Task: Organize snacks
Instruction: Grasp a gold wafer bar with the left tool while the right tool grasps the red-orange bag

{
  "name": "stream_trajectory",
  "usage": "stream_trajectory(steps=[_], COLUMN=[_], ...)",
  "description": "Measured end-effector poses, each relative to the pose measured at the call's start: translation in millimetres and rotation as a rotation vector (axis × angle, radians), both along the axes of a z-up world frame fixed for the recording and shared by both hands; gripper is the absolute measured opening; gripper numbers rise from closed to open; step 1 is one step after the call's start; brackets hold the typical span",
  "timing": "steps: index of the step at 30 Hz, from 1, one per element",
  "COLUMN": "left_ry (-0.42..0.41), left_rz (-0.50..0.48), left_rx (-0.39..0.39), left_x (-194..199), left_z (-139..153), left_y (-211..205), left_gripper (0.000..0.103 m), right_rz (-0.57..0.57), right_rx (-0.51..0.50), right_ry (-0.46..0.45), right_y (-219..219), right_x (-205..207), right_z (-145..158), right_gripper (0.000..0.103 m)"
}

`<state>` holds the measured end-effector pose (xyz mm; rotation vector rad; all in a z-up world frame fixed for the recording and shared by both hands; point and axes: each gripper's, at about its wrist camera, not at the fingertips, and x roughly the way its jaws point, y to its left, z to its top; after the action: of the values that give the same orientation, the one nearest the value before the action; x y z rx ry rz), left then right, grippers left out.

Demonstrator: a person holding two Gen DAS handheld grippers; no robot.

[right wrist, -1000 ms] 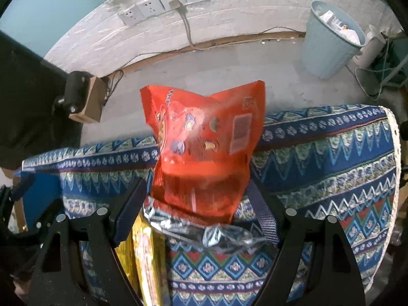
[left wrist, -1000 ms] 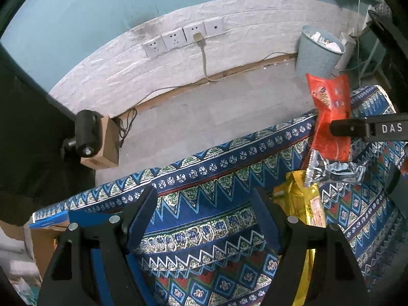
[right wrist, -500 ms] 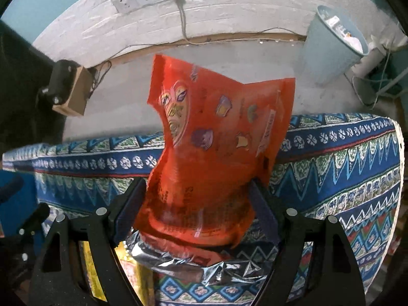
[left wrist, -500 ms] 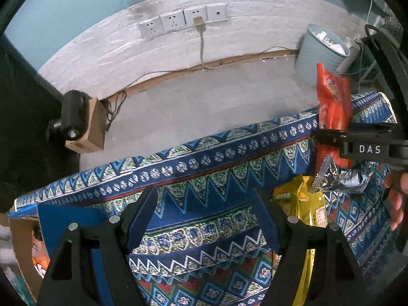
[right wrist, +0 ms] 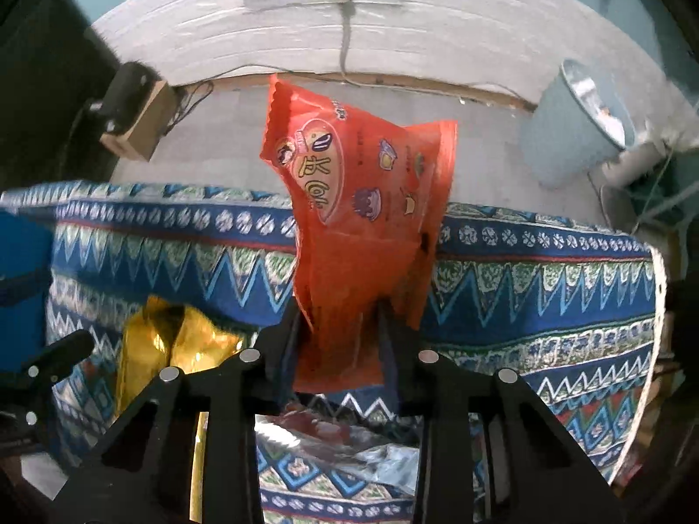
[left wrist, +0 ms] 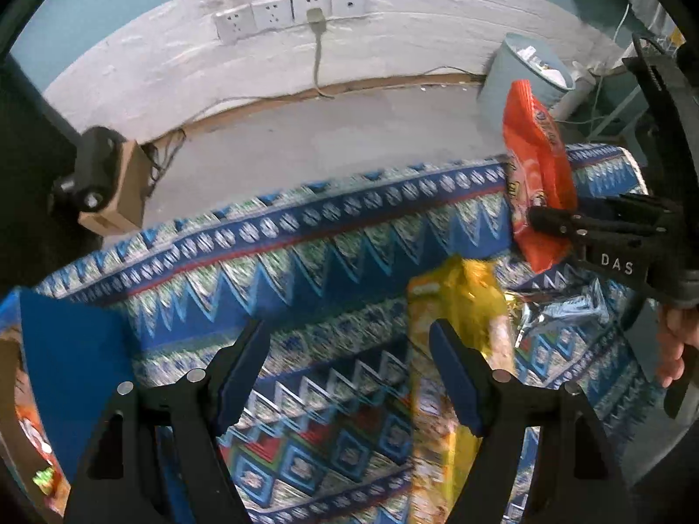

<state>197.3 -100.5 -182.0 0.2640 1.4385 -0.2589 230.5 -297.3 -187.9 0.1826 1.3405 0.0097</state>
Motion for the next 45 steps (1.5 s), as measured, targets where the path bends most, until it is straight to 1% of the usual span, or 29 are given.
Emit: stream_trajectory(steps=[3, 6, 12, 18, 20, 22, 24, 27, 30, 31, 33, 34, 35, 36, 38, 41, 45], left_ry=[0.027, 0.058, 0.088, 0.103, 0.084, 0.086, 0.085, 0.107, 0.11, 0.112, 0.098, 0.094, 0.092, 0.092, 0.091, 0.055, 0.032], left_rz=[0.012, 0.006, -0.02, -0.057, -0.052, -0.042, -0.037, -0.04, -0.069, -0.081, -0.095, -0.101, -0.107, -0.112, -0.112, -0.118, -0.122], left_rx=[-0.03, -0.039, -0.044, 0.002, -0.006, -0.015, 0.006, 0.016, 0.047, 0.054, 0.072, 0.073, 0.074, 0.078, 0.08, 0.109, 0.117], left_x=[-14, -26, -43, -58, -60, -63, -65, -72, -84, -87, -92, -94, -94, -95, -95, -89, -82], left_z=[-4, -10, -17, -30, -30, -31, -33, -37, -44, -46, -47, -46, -47, -47, -46, -42, -29], left_y=[-2, -5, -15, -21, -19, -17, -13, -5, -8, -11, -15, -17, -20, -22, -23, -28, -30], left_gripper=[0.08, 0.08, 0.08, 0.081, 0.082, 0.082, 0.082, 0.08, 0.073, 0.067, 0.059, 0.049, 0.036, 0.03, 0.029, 0.028, 0.028], right_rz=[0.028, 0.053, 0.088, 0.1, 0.101, 0.101, 0.098, 0.095, 0.094, 0.095, 0.099, 0.101, 0.106, 0.11, 0.115, 0.121, 0.126], right_rx=[0.003, -0.011, -0.014, 0.003, 0.007, 0.01, 0.013, 0.016, 0.019, 0.021, 0.022, 0.021, 0.019, 0.016, 0.01, 0.002, -0.01], right_ry=[-0.004, -0.019, -0.044, -0.057, -0.056, -0.056, -0.055, -0.056, -0.057, -0.057, -0.058, -0.06, -0.062, -0.066, -0.07, -0.072, -0.079], right_y=[4, 6, 12, 11, 11, 10, 9, 9, 8, 8, 8, 8, 9, 10, 11, 10, 11], right_x=[-9, -19, -39, -59, -64, -68, -72, -75, -77, -78, -79, -80, -81, -82, -84, -88, -91], right_z=[2, 9, 22, 31, 33, 34, 35, 36, 38, 38, 39, 40, 41, 42, 43, 45, 50], right_gripper=[0.03, 0.03, 0.03, 0.03, 0.03, 0.03, 0.031, 0.031, 0.031, 0.031, 0.031, 0.031, 0.031, 0.031, 0.031, 0.031, 0.031])
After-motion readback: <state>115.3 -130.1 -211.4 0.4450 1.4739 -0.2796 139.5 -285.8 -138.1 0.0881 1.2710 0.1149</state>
